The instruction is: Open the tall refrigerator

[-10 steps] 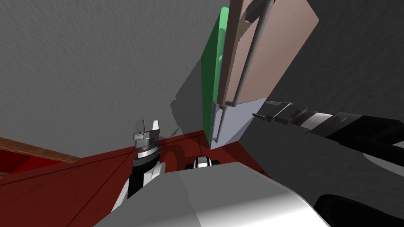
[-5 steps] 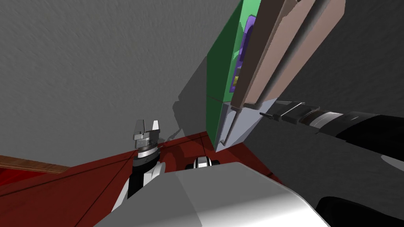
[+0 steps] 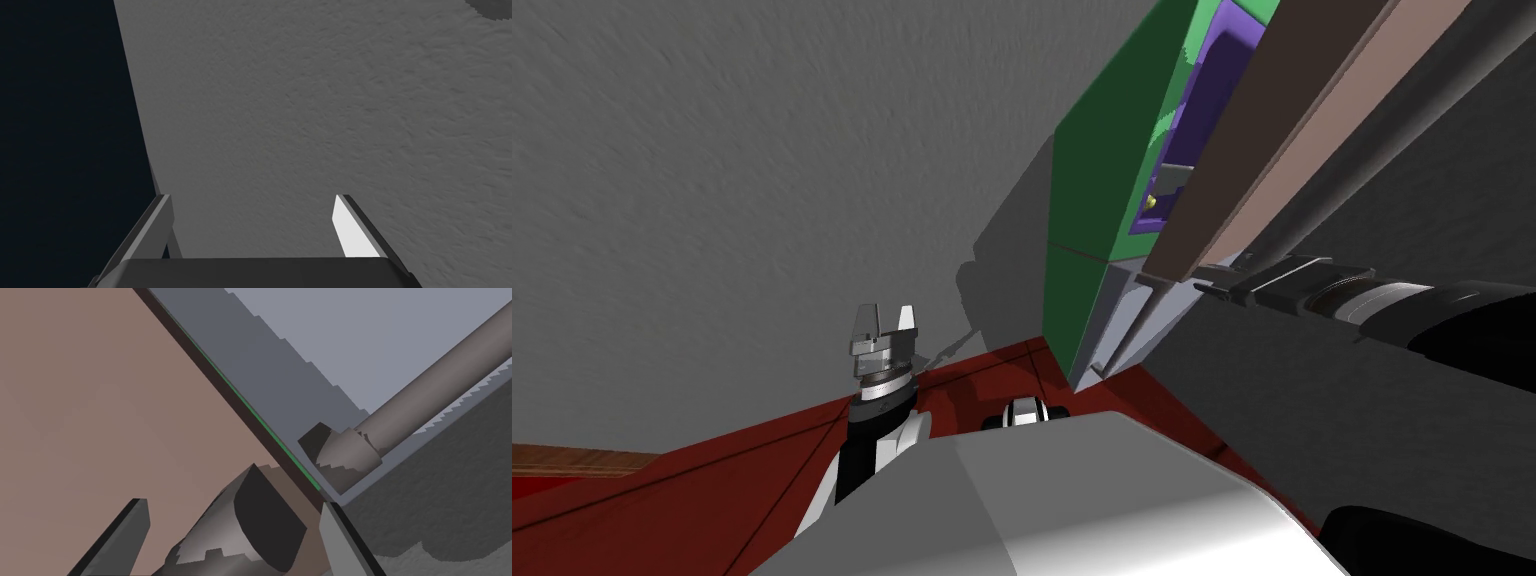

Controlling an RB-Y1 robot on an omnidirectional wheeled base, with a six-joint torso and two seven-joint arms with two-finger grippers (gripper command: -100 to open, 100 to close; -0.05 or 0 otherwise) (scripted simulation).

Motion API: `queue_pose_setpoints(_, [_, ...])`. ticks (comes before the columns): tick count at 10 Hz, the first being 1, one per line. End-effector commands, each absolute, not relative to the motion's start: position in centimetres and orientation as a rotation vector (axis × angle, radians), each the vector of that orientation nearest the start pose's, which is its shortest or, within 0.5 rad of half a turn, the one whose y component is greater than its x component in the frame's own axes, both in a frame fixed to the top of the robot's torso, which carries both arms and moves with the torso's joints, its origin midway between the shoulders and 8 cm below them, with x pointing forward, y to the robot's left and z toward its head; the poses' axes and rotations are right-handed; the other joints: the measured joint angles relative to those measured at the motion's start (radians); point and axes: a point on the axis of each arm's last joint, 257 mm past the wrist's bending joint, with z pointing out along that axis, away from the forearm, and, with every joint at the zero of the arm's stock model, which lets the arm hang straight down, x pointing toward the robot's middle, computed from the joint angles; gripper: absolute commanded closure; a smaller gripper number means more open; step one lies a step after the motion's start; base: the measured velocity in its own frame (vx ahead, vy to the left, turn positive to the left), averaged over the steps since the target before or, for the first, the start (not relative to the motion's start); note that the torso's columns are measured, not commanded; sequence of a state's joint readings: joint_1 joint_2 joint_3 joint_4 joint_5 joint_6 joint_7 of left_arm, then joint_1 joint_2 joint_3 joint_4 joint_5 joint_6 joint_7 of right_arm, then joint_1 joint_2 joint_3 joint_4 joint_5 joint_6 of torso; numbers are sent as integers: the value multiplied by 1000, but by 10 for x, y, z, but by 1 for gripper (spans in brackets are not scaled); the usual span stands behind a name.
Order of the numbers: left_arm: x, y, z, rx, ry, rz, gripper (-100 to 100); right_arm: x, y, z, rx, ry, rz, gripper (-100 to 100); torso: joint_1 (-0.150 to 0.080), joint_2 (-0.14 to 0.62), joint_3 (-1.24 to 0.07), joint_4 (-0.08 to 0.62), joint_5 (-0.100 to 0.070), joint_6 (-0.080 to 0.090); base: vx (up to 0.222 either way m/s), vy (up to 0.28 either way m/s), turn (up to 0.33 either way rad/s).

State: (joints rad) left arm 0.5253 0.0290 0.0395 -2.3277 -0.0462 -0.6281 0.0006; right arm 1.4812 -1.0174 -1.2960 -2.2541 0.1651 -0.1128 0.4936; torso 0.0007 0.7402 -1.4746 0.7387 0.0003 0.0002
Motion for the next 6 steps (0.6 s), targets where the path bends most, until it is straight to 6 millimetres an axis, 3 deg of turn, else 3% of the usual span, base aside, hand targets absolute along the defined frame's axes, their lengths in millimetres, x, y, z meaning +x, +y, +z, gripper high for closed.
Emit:
queue_pose_setpoints(1, [309,275,60,-475,561,-1264,0,295,-547,94,-535,1615,-726,-100,3,1,2,0,0,-1,52,89,-20])
queue_pose_setpoints(2, [309,275,60,-474,561,-1264,0,293,-552,94,-525,1617,-735,-100,1,5,4,1,1,-1,19,7,5])
queue_pose_setpoints(3, [309,275,60,-474,561,-1264,0,293,-551,94,-525,1617,-735,100,-1,6,4,2,0,0,8,8,13])
queue_pose_setpoints(5, [309,275,60,-474,561,-1264,0,302,-529,94,-576,1596,-684,100,-3,7,4,3,1,1,-147,-137,56])
queue_pose_setpoints(6, [309,275,60,-474,561,-1264,0,302,-529,94,-576,1596,-684,100,-6,12,7,5,0,2,-185,-204,48])
